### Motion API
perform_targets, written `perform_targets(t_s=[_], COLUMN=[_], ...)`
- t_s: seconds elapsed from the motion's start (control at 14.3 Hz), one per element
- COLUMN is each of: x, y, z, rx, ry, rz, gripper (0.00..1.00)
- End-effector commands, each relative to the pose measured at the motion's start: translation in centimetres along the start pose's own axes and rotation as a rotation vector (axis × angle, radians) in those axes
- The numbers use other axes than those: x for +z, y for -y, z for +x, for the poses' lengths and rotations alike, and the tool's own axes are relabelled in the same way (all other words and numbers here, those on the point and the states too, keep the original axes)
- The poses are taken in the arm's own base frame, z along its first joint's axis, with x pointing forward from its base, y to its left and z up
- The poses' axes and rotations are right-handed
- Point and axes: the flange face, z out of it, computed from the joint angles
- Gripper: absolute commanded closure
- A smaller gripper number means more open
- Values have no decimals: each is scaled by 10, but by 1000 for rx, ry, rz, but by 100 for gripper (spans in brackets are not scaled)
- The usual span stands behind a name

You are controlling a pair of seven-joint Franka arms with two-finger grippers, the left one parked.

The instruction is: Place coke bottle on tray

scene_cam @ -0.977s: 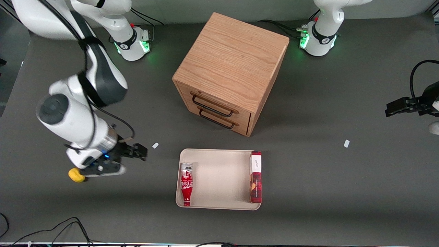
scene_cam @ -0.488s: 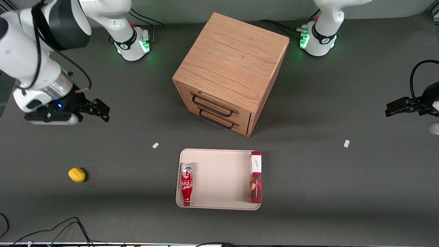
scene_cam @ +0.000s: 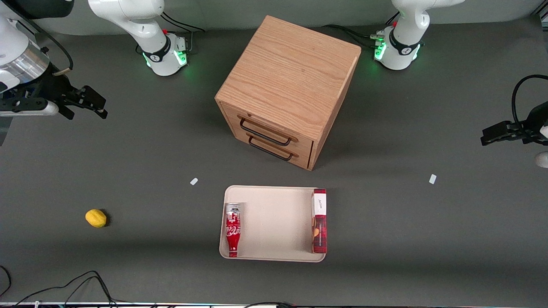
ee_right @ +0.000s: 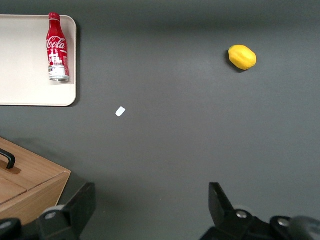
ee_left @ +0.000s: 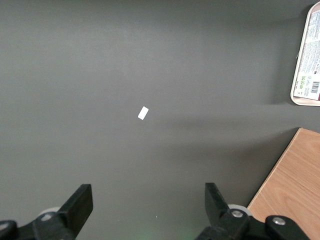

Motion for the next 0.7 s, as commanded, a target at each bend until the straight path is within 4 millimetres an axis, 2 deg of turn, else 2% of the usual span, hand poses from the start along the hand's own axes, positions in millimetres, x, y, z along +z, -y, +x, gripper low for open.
perform_targets(t_s=[0.0, 0.28, 0.63], x=[-5, -7, 1], y=[3, 12, 9], z=[2, 8, 14], rx=[10, 62, 68], ry=[1, 88, 104], rz=[28, 7, -17], gripper=[0, 0, 0])
